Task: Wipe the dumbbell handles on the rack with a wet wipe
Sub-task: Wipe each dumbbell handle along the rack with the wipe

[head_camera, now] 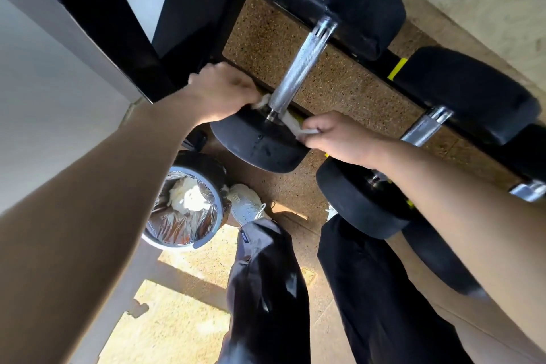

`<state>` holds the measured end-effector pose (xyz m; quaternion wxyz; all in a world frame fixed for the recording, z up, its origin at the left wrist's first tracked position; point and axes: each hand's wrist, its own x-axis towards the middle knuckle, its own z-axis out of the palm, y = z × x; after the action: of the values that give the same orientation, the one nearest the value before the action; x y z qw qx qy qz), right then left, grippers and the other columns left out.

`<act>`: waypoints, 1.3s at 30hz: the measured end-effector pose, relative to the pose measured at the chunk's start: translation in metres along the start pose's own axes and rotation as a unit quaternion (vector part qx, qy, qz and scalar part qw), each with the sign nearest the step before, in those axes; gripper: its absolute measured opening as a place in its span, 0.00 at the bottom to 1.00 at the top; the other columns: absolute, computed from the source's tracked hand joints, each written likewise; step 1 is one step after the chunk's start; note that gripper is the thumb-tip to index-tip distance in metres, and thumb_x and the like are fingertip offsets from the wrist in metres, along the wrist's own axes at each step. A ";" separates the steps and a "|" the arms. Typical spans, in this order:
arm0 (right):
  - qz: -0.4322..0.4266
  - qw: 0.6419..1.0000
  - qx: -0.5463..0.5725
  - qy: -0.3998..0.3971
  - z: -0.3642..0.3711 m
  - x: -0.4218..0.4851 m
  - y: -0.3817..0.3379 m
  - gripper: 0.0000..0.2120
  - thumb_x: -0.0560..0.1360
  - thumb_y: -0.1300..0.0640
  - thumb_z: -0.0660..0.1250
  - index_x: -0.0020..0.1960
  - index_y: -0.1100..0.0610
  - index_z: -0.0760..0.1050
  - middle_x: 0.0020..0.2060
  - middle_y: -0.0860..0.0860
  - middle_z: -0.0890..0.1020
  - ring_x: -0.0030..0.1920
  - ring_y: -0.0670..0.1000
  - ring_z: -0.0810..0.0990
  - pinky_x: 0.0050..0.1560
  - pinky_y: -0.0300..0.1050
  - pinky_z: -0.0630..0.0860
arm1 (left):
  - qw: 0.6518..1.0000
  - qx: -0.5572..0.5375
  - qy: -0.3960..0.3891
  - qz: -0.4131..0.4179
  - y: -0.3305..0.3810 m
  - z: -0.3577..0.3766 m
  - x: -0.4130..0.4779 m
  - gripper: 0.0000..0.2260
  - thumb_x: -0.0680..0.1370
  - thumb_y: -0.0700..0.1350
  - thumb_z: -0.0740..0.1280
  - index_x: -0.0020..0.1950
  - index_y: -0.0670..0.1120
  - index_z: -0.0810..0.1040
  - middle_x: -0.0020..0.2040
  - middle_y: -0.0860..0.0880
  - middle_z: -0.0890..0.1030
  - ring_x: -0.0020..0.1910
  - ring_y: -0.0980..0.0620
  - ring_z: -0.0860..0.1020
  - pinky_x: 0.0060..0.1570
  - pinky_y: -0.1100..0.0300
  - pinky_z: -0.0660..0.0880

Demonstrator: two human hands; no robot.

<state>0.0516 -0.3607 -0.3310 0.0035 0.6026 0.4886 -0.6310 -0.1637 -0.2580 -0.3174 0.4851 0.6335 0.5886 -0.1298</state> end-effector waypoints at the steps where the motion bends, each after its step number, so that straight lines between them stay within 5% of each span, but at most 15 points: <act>1: -0.002 1.000 -0.015 -0.020 -0.004 -0.008 0.000 0.14 0.80 0.54 0.66 0.48 0.67 0.76 0.43 0.63 0.81 0.41 0.56 0.79 0.45 0.51 0.72 | 0.999 0.037 -0.005 0.003 0.002 0.003 0.005 0.06 0.72 0.57 0.71 0.38 0.57 0.84 0.43 0.55 0.81 0.55 0.49 0.76 0.60 0.50 0.73; 3: -0.005 0.999 -0.027 -0.016 -0.007 -0.008 -0.002 0.15 0.81 0.53 0.66 0.43 0.65 0.75 0.35 0.56 0.77 0.35 0.52 0.73 0.39 0.46 0.65 | 0.998 0.061 -0.029 0.011 0.008 0.005 0.005 0.07 0.71 0.58 0.70 0.40 0.58 0.85 0.47 0.55 0.83 0.59 0.49 0.76 0.68 0.43 0.69; 7: -0.011 0.996 -0.016 0.081 0.009 0.024 -0.012 0.10 0.81 0.52 0.66 0.50 0.57 0.82 0.45 0.56 0.84 0.46 0.57 0.81 0.41 0.46 0.71 | 0.995 0.003 -0.096 0.032 0.016 -0.013 -0.018 0.13 0.63 0.57 0.71 0.39 0.49 0.86 0.49 0.43 0.83 0.56 0.43 0.78 0.59 0.46 0.74; 11: 0.003 0.995 0.004 0.095 0.017 0.037 -0.017 0.08 0.80 0.57 0.66 0.54 0.57 0.82 0.47 0.52 0.84 0.49 0.53 0.81 0.43 0.42 0.71 | 0.990 -0.044 -0.123 0.059 0.014 -0.022 -0.024 0.14 0.63 0.60 0.72 0.40 0.51 0.87 0.49 0.49 0.85 0.57 0.50 0.80 0.66 0.44 0.72; 14: -0.001 1.000 0.013 -0.016 0.000 0.009 -0.014 0.07 0.79 0.59 0.66 0.46 0.60 0.80 0.34 0.47 0.80 0.35 0.45 0.76 0.40 0.43 0.68 | 0.998 -0.004 -0.058 0.021 0.007 -0.011 -0.010 0.14 0.71 0.58 0.73 0.45 0.49 0.85 0.43 0.52 0.83 0.48 0.52 0.79 0.58 0.49 0.75; 16: 0.011 0.997 0.011 -0.070 -0.012 -0.013 -0.011 0.10 0.81 0.57 0.65 0.42 0.61 0.76 0.27 0.46 0.73 0.28 0.42 0.70 0.36 0.41 0.67 | 0.999 0.039 -0.031 0.007 0.004 -0.003 0.000 0.10 0.74 0.57 0.72 0.46 0.52 0.85 0.45 0.55 0.83 0.52 0.51 0.78 0.65 0.44 0.71; 19: 0.000 1.000 -0.003 0.009 -0.017 -0.022 -0.005 0.11 0.80 0.56 0.65 0.40 0.56 0.77 0.28 0.48 0.75 0.28 0.42 0.71 0.38 0.42 0.69 | 0.997 0.065 -0.038 0.007 0.010 -0.003 -0.004 0.06 0.74 0.55 0.71 0.45 0.55 0.85 0.46 0.57 0.83 0.54 0.52 0.78 0.66 0.44 0.70; 23: -0.043 0.979 -0.026 0.197 -0.004 -0.007 -0.017 0.05 0.75 0.55 0.73 0.49 0.56 0.81 0.33 0.43 0.78 0.32 0.35 0.75 0.36 0.28 0.69 | 0.995 -0.062 -0.057 0.050 0.024 -0.016 -0.028 0.06 0.75 0.46 0.70 0.42 0.45 0.85 0.25 0.61 0.74 0.31 0.64 0.73 0.40 0.60 0.66; 25: -0.085 0.968 0.002 0.236 0.003 -0.005 -0.032 0.18 0.72 0.56 0.76 0.60 0.53 0.78 0.37 0.44 0.80 0.36 0.38 0.78 0.40 0.31 0.74 | 0.985 -0.141 -0.054 0.082 0.031 -0.023 -0.039 0.07 0.77 0.41 0.67 0.42 0.42 0.84 0.30 0.59 0.80 0.32 0.66 0.74 0.41 0.62 0.68; 27: -0.125 0.968 0.036 0.213 0.011 -0.002 -0.044 0.27 0.70 0.56 0.78 0.66 0.50 0.73 0.44 0.44 0.80 0.40 0.39 0.77 0.43 0.33 0.77 | 0.965 -0.230 -0.072 0.107 0.036 -0.029 -0.046 0.09 0.78 0.39 0.64 0.42 0.42 0.82 0.41 0.49 0.85 0.40 0.57 0.80 0.44 0.62 0.72; 29: -0.130 0.968 0.021 0.212 0.020 0.006 -0.048 0.19 0.71 0.52 0.77 0.61 0.51 0.78 0.49 0.47 0.78 0.44 0.42 0.77 0.45 0.38 0.78 | 0.941 -0.308 -0.084 0.109 0.036 -0.033 -0.045 0.08 0.79 0.41 0.64 0.43 0.42 0.80 0.47 0.40 0.85 0.44 0.48 0.81 0.45 0.58 0.74; 31: -0.107 0.966 0.020 0.234 0.025 0.012 -0.047 0.09 0.75 0.51 0.73 0.53 0.54 0.82 0.50 0.53 0.79 0.45 0.50 0.81 0.48 0.50 0.81 | 0.929 -0.354 -0.058 0.089 0.034 -0.031 -0.039 0.09 0.80 0.45 0.67 0.40 0.44 0.78 0.45 0.43 0.86 0.43 0.47 0.81 0.43 0.59 0.75; 33: -0.080 0.962 0.117 0.232 0.029 0.011 -0.041 0.05 0.77 0.56 0.70 0.46 0.56 0.83 0.46 0.54 0.84 0.44 0.55 0.84 0.45 0.57 0.83 | 0.946 -0.321 0.022 0.046 0.028 -0.024 -0.028 0.10 0.78 0.47 0.71 0.42 0.42 0.78 0.41 0.47 0.85 0.40 0.50 0.81 0.40 0.59 0.75; 36: -0.033 0.943 0.223 0.244 0.034 0.004 -0.025 0.10 0.75 0.66 0.72 0.37 0.57 0.78 0.41 0.56 0.86 0.42 0.54 0.87 0.44 0.57 0.84 | 0.989 -0.119 0.085 -0.002 0.012 -0.009 -0.008 0.11 0.74 0.51 0.76 0.41 0.46 0.78 0.38 0.52 0.80 0.38 0.53 0.77 0.38 0.58 0.73; 39: -0.002 0.939 0.212 0.271 0.038 0.007 -0.008 0.07 0.71 0.67 0.74 0.42 0.57 0.80 0.40 0.55 0.86 0.40 0.53 0.87 0.44 0.58 0.84 | 0.995 0.062 0.072 -0.010 0.008 0.003 -0.003 0.09 0.72 0.55 0.76 0.45 0.54 0.78 0.42 0.56 0.77 0.46 0.51 0.77 0.46 0.56 0.74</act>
<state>0.0159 -0.3763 -0.3389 -0.2576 0.7365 0.3273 -0.5329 -0.1569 -0.2611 -0.3128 0.4002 0.6643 0.6188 -0.1247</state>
